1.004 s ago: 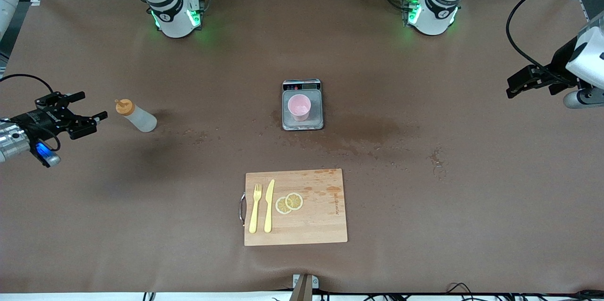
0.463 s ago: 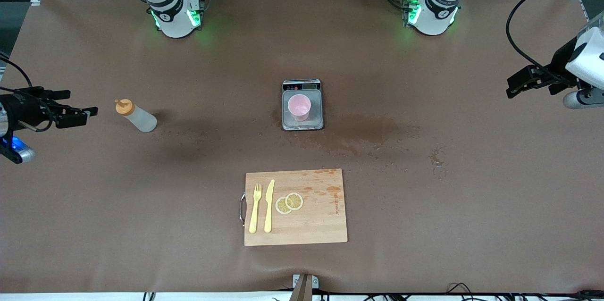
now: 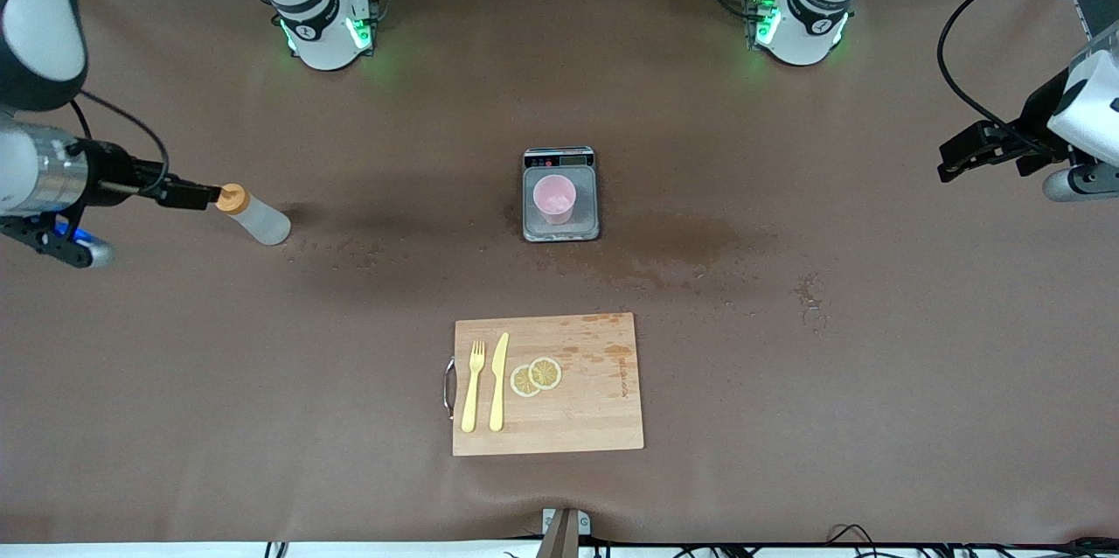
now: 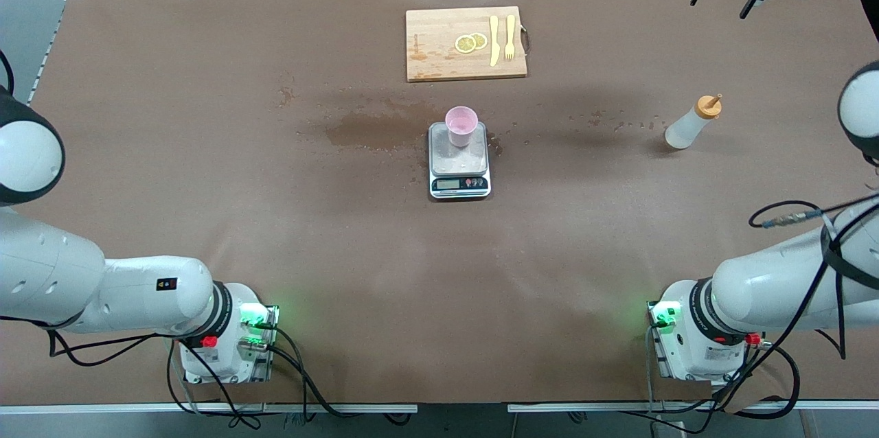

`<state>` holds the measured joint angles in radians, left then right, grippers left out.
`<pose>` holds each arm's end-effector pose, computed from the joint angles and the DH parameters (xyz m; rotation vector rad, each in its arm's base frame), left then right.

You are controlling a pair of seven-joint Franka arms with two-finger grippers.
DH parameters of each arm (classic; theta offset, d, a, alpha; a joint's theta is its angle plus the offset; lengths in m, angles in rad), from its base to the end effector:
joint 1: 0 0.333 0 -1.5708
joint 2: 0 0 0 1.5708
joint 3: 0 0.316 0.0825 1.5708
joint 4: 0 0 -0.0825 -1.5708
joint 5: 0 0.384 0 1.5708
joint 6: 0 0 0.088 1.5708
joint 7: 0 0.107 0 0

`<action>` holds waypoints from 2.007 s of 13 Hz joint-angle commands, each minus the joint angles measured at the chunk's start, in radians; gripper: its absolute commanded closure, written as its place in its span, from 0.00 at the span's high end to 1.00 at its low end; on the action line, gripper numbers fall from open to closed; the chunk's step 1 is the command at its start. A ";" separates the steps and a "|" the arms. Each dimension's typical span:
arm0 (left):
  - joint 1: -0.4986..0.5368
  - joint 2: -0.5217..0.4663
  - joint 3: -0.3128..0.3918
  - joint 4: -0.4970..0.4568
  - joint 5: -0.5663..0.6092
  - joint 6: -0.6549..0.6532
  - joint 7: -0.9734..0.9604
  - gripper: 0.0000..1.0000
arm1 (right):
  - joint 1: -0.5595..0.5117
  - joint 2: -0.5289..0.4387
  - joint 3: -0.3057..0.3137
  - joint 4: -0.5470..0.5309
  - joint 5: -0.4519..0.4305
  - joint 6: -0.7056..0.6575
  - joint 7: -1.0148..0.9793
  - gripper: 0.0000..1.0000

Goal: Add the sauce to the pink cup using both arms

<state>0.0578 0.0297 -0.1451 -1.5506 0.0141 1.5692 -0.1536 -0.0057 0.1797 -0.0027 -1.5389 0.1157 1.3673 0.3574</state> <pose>0.5614 -0.0464 0.6175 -3.1288 -0.1037 0.0149 0.5756 0.0094 0.5243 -2.9875 0.5476 0.5617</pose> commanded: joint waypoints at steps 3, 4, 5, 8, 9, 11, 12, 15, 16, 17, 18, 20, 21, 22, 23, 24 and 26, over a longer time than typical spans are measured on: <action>0.002 -0.007 -0.002 0.000 0.026 -0.008 0.019 1.00 | 0.000 -0.147 -0.010 -0.150 -0.034 0.126 -0.172 1.00; 0.002 -0.007 -0.002 0.000 0.026 -0.008 0.019 1.00 | -0.002 -0.166 -0.010 -0.161 -0.036 0.163 -0.179 1.00; 0.002 -0.007 -0.002 0.000 0.026 -0.008 0.019 1.00 | -0.003 -0.166 -0.010 -0.138 -0.043 0.170 -0.198 1.00; 0.002 -0.007 -0.002 0.000 0.026 -0.006 0.019 1.00 | -0.003 -0.152 -0.010 -0.032 -0.092 0.170 -0.259 1.00; 0.004 -0.007 -0.002 -0.002 0.026 -0.006 0.019 1.00 | -0.008 -0.149 -0.010 -0.005 -0.108 0.171 -0.296 1.00; 0.004 -0.007 -0.002 -0.002 0.026 -0.006 0.019 1.00 | -0.017 -0.135 -0.011 0.048 -0.129 0.171 -0.347 1.00; 0.004 -0.007 -0.002 -0.002 0.026 -0.008 0.019 1.00 | -0.016 -0.135 -0.014 0.048 -0.129 0.173 -0.344 1.00; 0.004 -0.017 -0.001 0.000 0.026 -0.012 0.020 1.00 | -0.023 -0.144 -0.016 0.048 -0.131 0.219 -0.339 1.00; 0.002 -0.019 0.001 0.001 0.024 -0.012 0.026 1.00 | -0.023 -0.144 -0.016 0.049 -0.131 0.225 -0.336 1.00; 0.004 -0.019 0.001 0.009 0.024 -0.012 0.026 1.00 | -0.023 -0.144 -0.016 0.049 -0.129 0.228 -0.334 1.00; 0.004 -0.019 0.002 0.021 0.020 -0.012 0.028 1.00 | -0.022 -0.144 -0.016 0.049 -0.131 0.231 -0.334 1.00; 0.004 -0.017 0.004 0.041 0.024 -0.029 0.025 1.00 | -0.019 -0.146 -0.013 0.049 -0.131 0.231 -0.305 1.00; 0.002 -0.014 0.004 0.053 0.024 -0.046 0.025 1.00 | -0.019 -0.146 -0.011 0.049 -0.131 0.231 -0.261 1.00; 0.002 -0.013 0.004 0.061 0.024 -0.047 0.025 1.00 | -0.014 -0.146 -0.011 0.049 -0.131 0.231 -0.250 1.00; 0.002 -0.013 0.004 0.061 0.024 -0.047 0.025 1.00 | -0.011 -0.146 -0.008 0.049 -0.131 0.231 -0.247 1.00; 0.002 -0.013 0.004 0.061 0.024 -0.047 0.025 1.00 | -0.005 -0.146 -0.007 0.051 -0.131 0.231 -0.227 1.00; 0.002 -0.013 0.001 0.061 0.024 -0.047 0.025 1.00 | 0.007 -0.146 -0.007 0.051 -0.133 0.233 -0.151 1.00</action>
<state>0.0578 0.0273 -0.1405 -1.4951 0.0147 1.5399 -0.1505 -0.0079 0.0311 -0.0170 -1.5032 0.0018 1.6007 0.1379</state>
